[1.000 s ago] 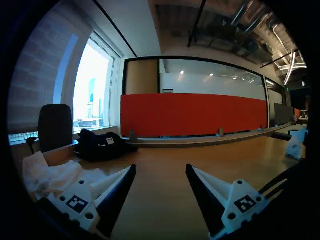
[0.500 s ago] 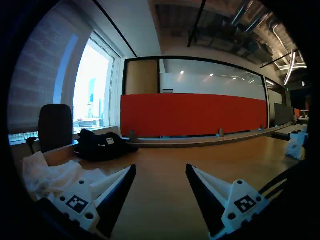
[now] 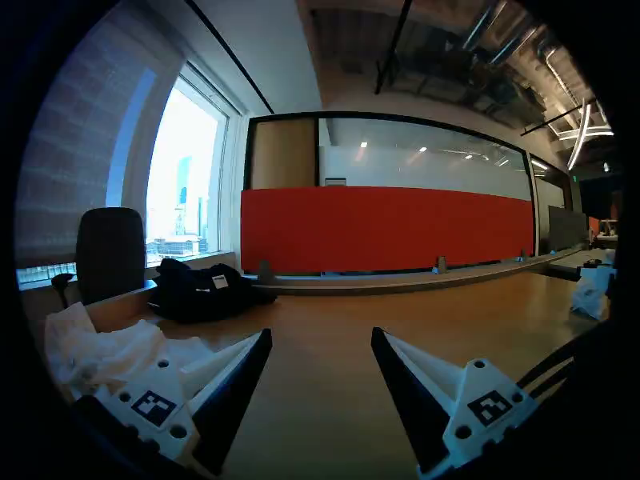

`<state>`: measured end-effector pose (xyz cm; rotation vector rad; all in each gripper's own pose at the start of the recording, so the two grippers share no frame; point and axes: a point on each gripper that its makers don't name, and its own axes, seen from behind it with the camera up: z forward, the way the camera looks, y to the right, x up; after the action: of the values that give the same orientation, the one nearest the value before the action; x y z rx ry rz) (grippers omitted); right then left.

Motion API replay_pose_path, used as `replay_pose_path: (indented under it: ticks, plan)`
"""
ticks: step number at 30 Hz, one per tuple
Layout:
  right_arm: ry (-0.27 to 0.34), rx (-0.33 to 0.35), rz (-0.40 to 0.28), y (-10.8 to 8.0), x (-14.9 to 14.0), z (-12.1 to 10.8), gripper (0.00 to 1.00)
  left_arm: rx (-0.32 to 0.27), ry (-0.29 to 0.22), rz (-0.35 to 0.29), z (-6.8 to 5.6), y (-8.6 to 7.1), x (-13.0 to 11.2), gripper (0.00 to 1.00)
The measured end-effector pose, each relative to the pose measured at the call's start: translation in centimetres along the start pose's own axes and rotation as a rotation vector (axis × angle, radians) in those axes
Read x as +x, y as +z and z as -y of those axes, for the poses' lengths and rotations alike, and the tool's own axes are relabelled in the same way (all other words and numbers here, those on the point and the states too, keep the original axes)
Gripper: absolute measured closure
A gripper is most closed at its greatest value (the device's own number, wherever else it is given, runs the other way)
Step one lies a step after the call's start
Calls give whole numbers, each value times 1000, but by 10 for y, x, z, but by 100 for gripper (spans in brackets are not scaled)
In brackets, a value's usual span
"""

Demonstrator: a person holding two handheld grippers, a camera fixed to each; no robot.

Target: Fold towel

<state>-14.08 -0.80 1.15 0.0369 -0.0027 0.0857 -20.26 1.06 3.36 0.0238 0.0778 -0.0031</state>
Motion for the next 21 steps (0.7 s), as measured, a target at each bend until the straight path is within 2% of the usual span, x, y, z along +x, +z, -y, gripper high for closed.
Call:
replay_pose_path:
  ticks: [9,21]
  plan:
    - [-28,8,-7,-2,-2,3,0,0,0,0,0,0,0,8]
    - [-29,1,-7,-1,-1,2,0,0,1,0,0,0,0,8]
